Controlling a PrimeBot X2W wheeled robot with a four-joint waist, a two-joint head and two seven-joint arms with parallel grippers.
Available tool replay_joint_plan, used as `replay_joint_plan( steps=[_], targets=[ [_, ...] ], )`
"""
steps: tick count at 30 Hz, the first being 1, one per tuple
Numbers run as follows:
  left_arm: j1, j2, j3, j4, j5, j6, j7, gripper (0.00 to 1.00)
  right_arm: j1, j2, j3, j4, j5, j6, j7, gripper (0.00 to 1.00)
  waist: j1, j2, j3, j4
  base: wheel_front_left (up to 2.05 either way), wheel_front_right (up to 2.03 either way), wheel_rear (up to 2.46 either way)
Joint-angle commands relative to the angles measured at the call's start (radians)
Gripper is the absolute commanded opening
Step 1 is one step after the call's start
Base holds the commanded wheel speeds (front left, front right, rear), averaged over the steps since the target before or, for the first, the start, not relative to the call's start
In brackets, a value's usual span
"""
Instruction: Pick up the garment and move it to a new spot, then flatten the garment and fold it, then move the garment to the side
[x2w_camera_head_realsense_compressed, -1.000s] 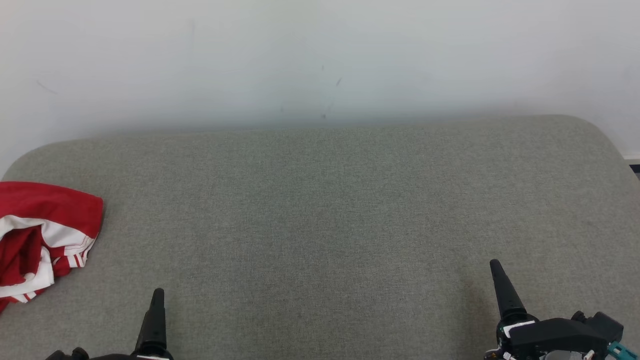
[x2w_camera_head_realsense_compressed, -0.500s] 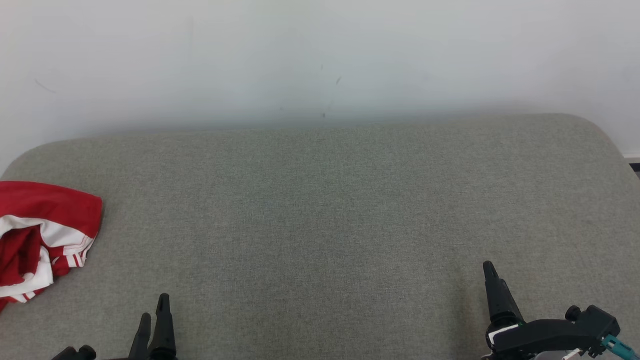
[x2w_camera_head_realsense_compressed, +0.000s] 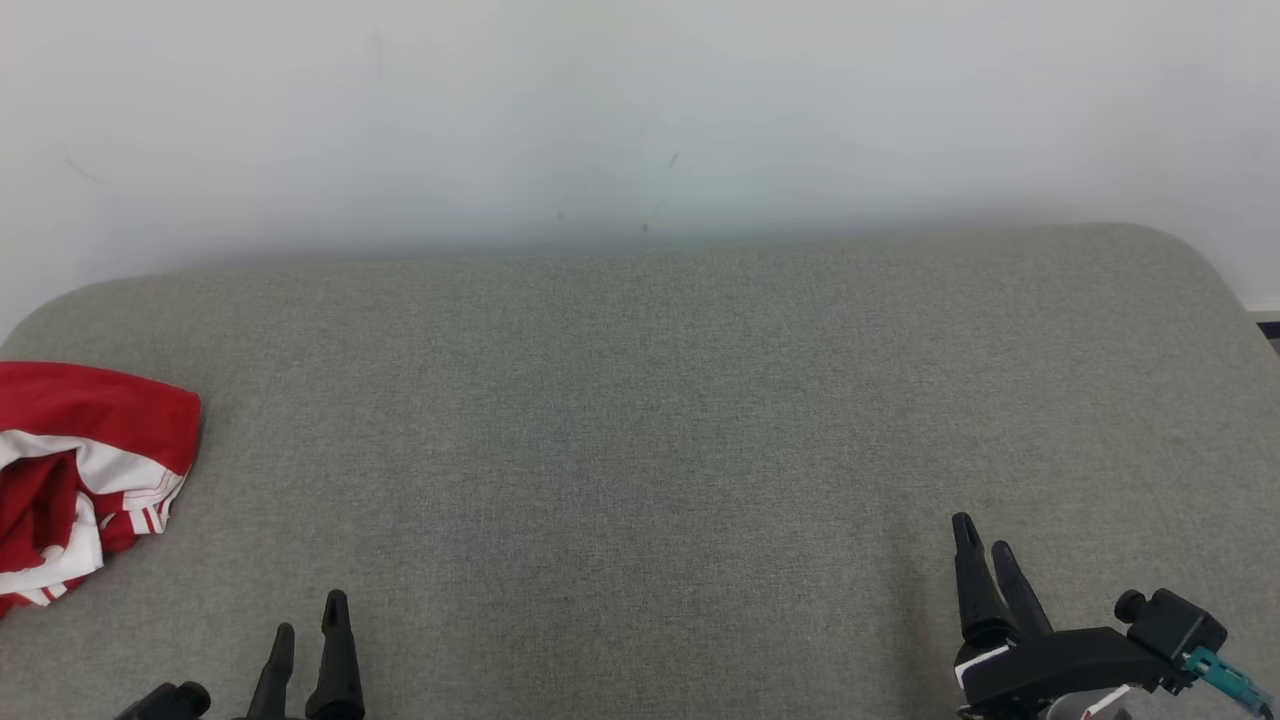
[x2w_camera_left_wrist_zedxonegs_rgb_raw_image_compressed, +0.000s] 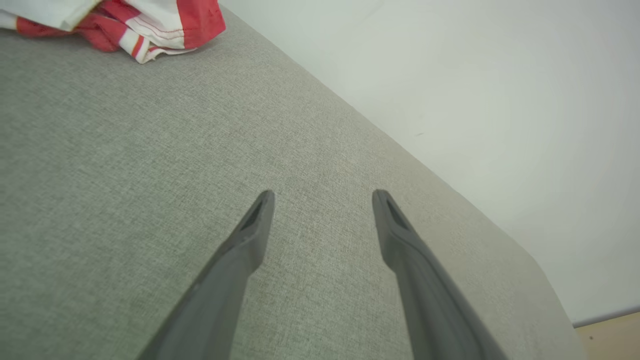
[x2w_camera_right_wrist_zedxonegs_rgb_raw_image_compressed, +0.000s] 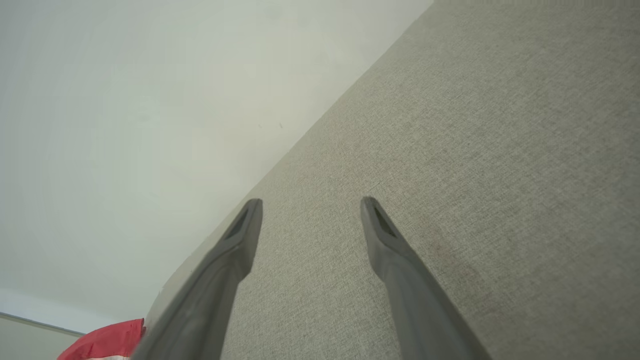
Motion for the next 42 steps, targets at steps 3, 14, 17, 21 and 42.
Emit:
replay_joint_plan(
  steps=[3,14,17,21,42],
  targets=[
    [-0.013,0.011,0.005,-0.003,0.060,0.003,-0.016,1.00,-0.027,-0.010,0.009,0.000,-0.054,0.005,-0.015,1.00,0.0000,0.0000,0.003,-0.001,0.00,0.00,0.00],
    [-0.029,0.020,0.003,0.005,0.200,0.012,-0.048,1.00,-0.048,-0.018,0.019,0.029,-0.182,0.006,-0.047,1.00,0.0000,0.0000,0.007,-0.003,0.00,0.00,0.00],
    [-0.027,0.021,0.000,0.008,0.237,0.014,-0.056,1.00,-0.047,-0.017,0.020,0.035,-0.218,0.006,-0.055,1.00,0.0000,0.0000,0.007,-0.004,0.00,0.00,0.00],
    [-0.024,0.023,-0.006,0.011,0.282,0.017,-0.066,1.00,-0.047,-0.018,0.021,0.043,-0.262,0.006,-0.065,1.00,0.0000,0.0000,0.007,-0.006,0.00,0.00,0.00],
    [-0.014,0.038,-0.037,0.043,0.487,0.037,-0.115,1.00,-0.049,-0.021,0.018,0.083,-0.487,0.008,-0.113,1.00,0.0000,0.0000,0.011,-0.013,0.00,0.00,0.00]
  ],
)
